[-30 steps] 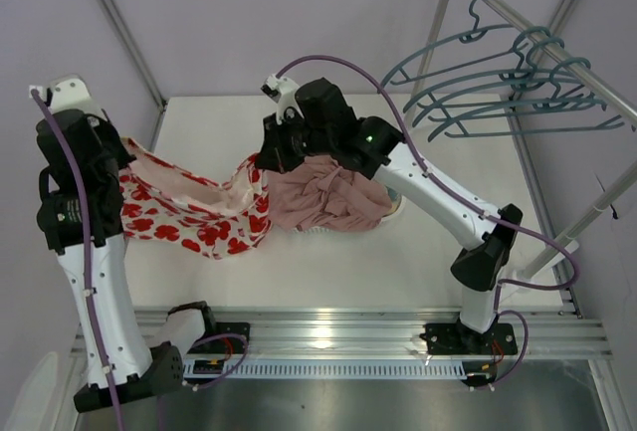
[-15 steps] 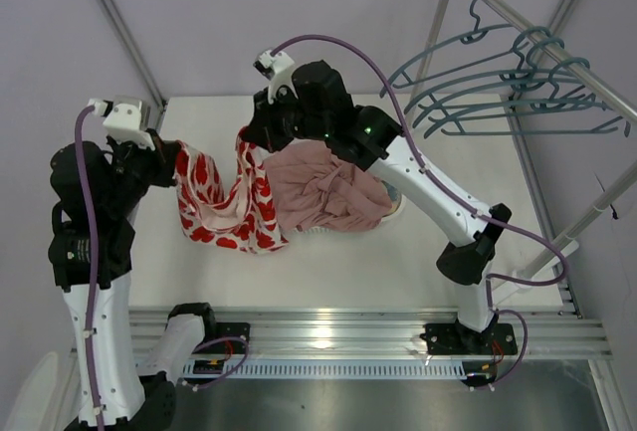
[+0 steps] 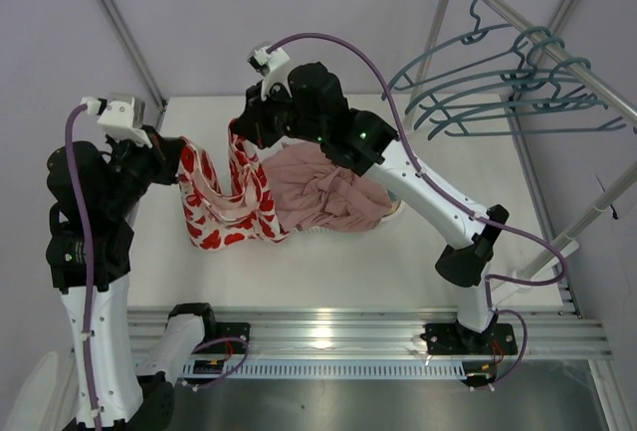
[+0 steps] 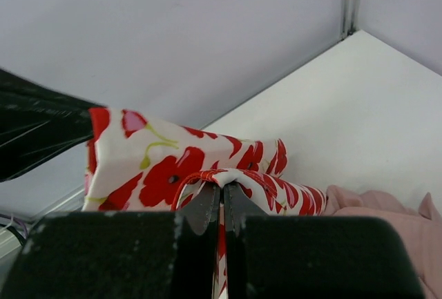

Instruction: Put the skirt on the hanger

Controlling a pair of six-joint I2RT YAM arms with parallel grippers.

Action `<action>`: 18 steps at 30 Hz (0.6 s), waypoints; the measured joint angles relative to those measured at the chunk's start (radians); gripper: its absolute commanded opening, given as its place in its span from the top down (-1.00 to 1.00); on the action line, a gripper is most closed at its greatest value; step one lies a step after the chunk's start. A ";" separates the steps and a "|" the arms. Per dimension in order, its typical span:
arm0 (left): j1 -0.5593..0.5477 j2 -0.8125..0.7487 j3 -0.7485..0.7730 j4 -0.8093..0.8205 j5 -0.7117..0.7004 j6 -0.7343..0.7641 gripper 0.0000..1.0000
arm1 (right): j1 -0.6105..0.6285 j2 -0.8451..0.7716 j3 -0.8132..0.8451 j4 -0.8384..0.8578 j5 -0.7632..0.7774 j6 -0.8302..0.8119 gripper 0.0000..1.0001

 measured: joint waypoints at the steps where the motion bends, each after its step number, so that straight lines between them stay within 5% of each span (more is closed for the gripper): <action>1: 0.000 0.009 0.002 -0.001 -0.037 -0.016 0.93 | 0.007 0.001 0.000 0.002 0.005 0.000 1.00; 10: 0.016 0.171 0.153 -0.062 -0.555 -0.092 1.00 | -0.044 0.052 0.009 0.010 0.060 0.048 1.00; 18: 0.184 0.359 0.420 -0.014 -0.717 -0.122 1.00 | -0.177 0.181 0.065 0.124 0.042 0.080 1.00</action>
